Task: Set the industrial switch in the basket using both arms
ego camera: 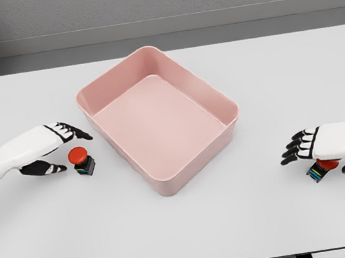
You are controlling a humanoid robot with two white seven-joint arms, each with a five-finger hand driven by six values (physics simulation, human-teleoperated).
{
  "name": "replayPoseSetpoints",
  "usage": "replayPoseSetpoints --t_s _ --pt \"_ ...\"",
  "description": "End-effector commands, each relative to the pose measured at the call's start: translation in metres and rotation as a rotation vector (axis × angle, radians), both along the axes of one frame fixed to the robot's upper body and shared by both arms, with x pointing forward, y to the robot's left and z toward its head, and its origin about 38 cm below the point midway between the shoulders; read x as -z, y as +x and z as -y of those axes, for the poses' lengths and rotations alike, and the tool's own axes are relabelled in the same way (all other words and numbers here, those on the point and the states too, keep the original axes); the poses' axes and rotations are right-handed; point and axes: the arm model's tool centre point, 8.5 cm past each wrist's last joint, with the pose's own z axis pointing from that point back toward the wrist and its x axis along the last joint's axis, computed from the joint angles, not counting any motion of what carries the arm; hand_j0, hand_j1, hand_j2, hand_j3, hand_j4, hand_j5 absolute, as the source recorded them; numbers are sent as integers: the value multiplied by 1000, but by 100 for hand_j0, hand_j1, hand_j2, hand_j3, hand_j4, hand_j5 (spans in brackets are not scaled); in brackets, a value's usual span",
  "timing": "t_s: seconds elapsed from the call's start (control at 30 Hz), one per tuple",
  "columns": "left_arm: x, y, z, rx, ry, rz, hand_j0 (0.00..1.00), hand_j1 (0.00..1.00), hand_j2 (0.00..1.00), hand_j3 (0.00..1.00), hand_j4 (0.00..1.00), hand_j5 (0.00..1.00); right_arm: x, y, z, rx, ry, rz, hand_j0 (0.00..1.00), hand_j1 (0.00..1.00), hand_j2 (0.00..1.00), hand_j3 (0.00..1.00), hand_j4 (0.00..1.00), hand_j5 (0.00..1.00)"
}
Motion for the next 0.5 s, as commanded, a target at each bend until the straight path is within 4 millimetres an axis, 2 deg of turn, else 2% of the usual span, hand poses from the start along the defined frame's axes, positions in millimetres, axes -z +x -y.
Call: replayPoseSetpoints --t_s 0.0,0.1,0.2,0.37,0.47 --pt "-1 0 3 6 -11 1 85 85 85 85 85 85 1 2 2 10 1 -1 100 100 100 100 100 100" --pt "-3 -1 7 17 -14 6 85 85 85 85 85 85 2 2 2 10 0 -4 100 100 100 100 100 100" --pt "0 -4 12 35 -13 -3 84 84 84 84 84 84 5 -1 3 12 -2 -16 90 90 90 90 90 90" --pt "0 -5 16 44 -14 -3 82 82 82 82 82 82 6 -3 2 9 -1 -24 90 90 90 90 90 90" --pt "1 -5 17 45 -16 -3 80 80 80 80 80 80 6 -3 3 10 -6 -24 82 82 82 82 82 82"
